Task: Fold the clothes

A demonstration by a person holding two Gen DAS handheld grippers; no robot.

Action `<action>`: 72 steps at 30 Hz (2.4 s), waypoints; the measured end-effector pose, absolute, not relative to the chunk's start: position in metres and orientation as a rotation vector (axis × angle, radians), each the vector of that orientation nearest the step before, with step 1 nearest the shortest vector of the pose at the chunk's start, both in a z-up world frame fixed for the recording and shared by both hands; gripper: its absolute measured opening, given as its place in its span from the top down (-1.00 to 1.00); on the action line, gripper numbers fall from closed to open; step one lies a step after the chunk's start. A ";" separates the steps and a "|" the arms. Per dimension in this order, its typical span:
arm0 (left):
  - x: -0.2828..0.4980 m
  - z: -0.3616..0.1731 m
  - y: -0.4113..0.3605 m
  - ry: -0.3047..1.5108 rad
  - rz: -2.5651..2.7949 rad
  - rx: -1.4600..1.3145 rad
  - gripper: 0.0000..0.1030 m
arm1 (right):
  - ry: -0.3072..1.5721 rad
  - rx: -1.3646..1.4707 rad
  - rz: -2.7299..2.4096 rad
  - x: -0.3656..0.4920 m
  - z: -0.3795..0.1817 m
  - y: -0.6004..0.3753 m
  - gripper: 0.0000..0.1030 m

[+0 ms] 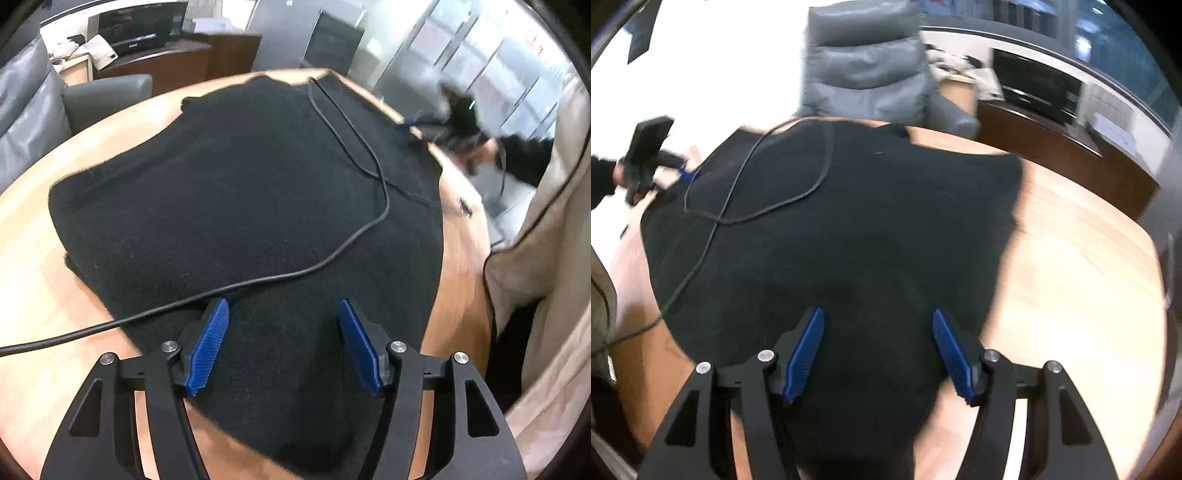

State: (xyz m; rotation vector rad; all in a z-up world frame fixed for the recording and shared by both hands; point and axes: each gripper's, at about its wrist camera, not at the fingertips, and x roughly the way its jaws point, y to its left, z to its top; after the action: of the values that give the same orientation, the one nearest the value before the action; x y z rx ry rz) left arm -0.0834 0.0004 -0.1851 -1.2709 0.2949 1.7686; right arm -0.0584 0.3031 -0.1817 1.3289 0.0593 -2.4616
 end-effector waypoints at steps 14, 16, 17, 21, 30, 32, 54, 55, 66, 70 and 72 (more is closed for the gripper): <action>-0.005 -0.049 -0.074 0.105 2.070 -1.420 -0.89 | -0.326 1.559 -2.525 0.080 -0.148 0.441 -0.60; -0.016 -0.087 -0.039 0.154 1.996 -1.459 -0.87 | -0.392 1.511 -2.511 0.070 -0.160 0.431 -0.60; -0.021 -0.104 -0.020 0.194 1.954 -1.451 -0.85 | -0.424 1.487 -2.503 0.065 -0.166 0.426 -0.60; -0.042 -0.163 0.050 0.325 1.804 -1.399 -0.69 | -0.551 1.389 -2.468 0.045 -0.190 0.406 -0.60; -0.095 -0.197 0.113 0.550 1.668 -1.244 -0.68 | -0.782 1.274 -2.474 0.033 -0.225 0.375 -0.60; -0.098 -0.205 0.117 0.599 1.634 -1.217 -0.68 | -0.794 1.253 -2.481 0.029 -0.229 0.370 -0.60; -0.093 -0.218 0.202 0.581 1.784 -1.039 -1.00 | -0.573 0.766 -2.398 -0.016 -0.071 0.323 0.61; -0.092 -0.216 0.212 0.580 1.785 -1.031 -0.98 | -0.560 0.778 -2.379 -0.013 -0.071 0.320 0.61; -0.095 -0.229 0.198 0.505 1.823 -1.027 -1.00 | -0.616 0.830 -2.096 0.004 -0.087 0.308 0.61; -0.098 -0.226 0.227 0.312 1.887 -1.036 -0.99 | -0.647 0.839 -1.987 0.009 -0.094 0.305 0.65; -0.100 -0.226 0.244 0.106 1.916 -1.031 -0.99 | -0.661 0.843 -1.932 0.012 -0.097 0.303 0.69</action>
State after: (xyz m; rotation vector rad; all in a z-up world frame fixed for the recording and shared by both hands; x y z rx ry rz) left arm -0.1000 0.2439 -0.2255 -1.0307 0.1058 1.9157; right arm 0.0121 0.3030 -0.0971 0.8428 -0.6614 -1.9323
